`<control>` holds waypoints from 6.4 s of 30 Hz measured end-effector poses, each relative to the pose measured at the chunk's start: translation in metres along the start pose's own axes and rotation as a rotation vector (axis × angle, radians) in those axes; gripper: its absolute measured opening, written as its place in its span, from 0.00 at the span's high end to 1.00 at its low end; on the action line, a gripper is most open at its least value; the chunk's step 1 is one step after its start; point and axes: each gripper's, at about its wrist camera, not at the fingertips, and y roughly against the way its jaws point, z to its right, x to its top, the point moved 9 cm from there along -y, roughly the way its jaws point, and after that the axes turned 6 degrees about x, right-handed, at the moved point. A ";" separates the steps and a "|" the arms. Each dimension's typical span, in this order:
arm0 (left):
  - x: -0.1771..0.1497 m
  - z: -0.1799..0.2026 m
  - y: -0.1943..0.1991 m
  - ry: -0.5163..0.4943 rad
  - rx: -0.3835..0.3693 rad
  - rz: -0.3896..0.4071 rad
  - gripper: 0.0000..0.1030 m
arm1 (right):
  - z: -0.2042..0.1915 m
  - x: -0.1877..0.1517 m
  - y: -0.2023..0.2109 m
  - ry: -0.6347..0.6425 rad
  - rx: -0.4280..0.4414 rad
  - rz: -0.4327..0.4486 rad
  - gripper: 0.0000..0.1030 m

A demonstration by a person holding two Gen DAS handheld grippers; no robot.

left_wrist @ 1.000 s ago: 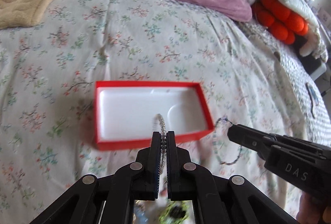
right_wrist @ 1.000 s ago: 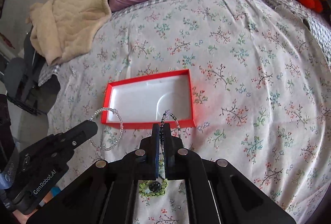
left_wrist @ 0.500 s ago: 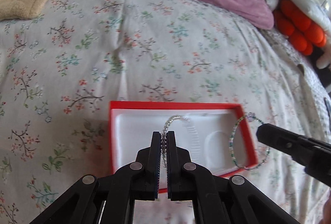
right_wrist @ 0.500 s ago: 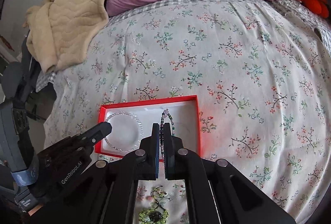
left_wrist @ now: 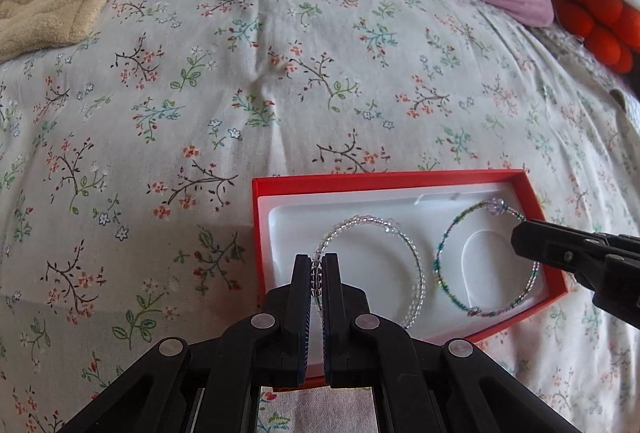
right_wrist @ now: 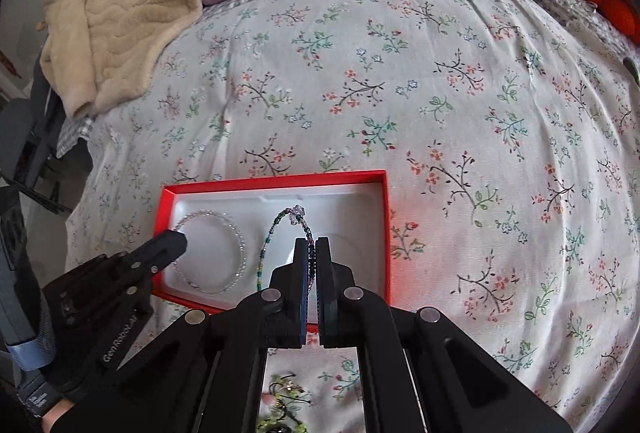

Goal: Organize jewelry
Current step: 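Lower both bracelets into the red box and open both tools, then withdraw both tools from the box back toward the remaining jewelry, then close the left tool on the gold ring lying on the blue bracelet, then close the right tool on the black charm of the green keychain, then lift the gold ring with the left tool while the right tool lifts the black charm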

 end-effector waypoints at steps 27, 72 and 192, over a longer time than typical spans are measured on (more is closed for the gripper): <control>-0.040 -0.020 0.076 0.023 0.095 -0.004 0.09 | 0.012 -0.046 0.079 -0.024 -0.061 0.033 0.43; -0.172 -0.065 0.043 -0.041 0.184 -0.083 0.00 | 0.052 -0.193 0.013 0.248 -0.221 -0.136 0.00; -0.119 0.008 0.093 -0.127 -0.089 -0.001 0.92 | -0.037 -0.141 0.037 0.188 0.050 -0.097 0.73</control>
